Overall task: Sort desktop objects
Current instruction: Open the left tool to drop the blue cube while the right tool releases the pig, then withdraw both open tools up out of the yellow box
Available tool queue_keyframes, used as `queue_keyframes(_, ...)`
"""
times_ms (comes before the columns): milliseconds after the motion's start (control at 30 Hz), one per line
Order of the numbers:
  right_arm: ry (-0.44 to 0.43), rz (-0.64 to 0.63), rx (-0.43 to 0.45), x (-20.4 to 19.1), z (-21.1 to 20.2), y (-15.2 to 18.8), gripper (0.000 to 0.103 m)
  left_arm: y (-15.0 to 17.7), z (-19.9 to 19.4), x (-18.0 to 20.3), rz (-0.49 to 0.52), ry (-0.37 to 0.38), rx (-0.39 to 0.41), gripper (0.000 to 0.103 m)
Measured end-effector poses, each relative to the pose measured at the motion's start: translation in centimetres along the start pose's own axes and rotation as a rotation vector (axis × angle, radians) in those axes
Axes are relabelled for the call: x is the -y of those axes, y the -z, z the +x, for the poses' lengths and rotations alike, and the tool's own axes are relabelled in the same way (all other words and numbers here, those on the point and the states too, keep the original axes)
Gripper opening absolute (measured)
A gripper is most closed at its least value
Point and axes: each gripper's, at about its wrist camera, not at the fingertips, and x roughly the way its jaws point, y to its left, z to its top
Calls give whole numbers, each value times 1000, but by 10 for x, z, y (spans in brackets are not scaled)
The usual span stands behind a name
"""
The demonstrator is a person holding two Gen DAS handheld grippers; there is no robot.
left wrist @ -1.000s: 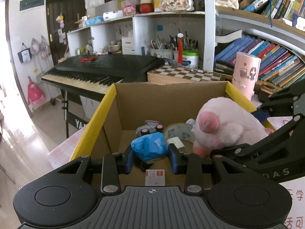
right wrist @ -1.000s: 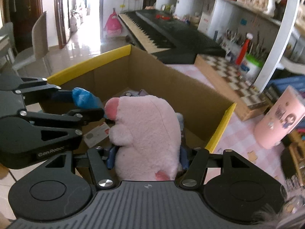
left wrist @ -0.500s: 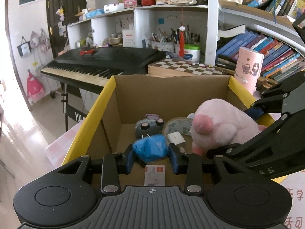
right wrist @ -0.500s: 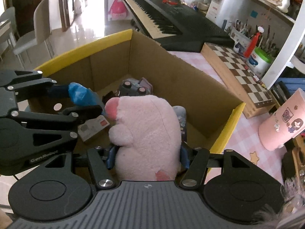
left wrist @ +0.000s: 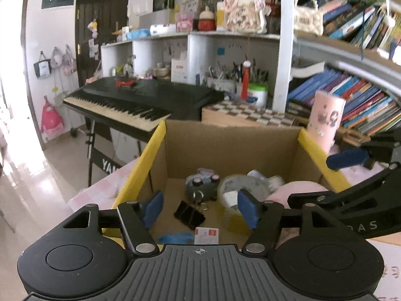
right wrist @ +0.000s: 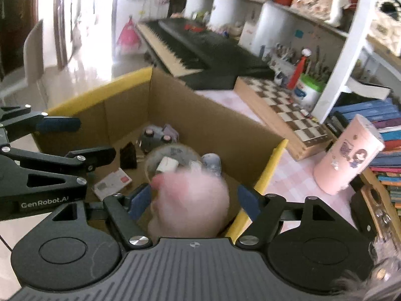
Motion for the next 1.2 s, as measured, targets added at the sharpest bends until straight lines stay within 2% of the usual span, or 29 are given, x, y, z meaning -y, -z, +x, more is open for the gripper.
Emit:
queue_keyframes(267,83,123,117,-6,-49,15,79,-3,-34,-1,-40,55,72,77)
queue_keyframes(367,132,174,167,-10,-66,22,79,-2,-47,-2,-51,88,95,84)
queue_keyframes(467,185,233,201,-13,-83,32,79,0,-60,-2,-45,127,115,85)
queue_keyframes(800,322,390,246,-32,-122,68,79,16,-93,-10,-16,197,120,87)
queue_keyframes(1200,471,497,278,-74,-165,112,82,48,-128,-12,49,247,98,88)
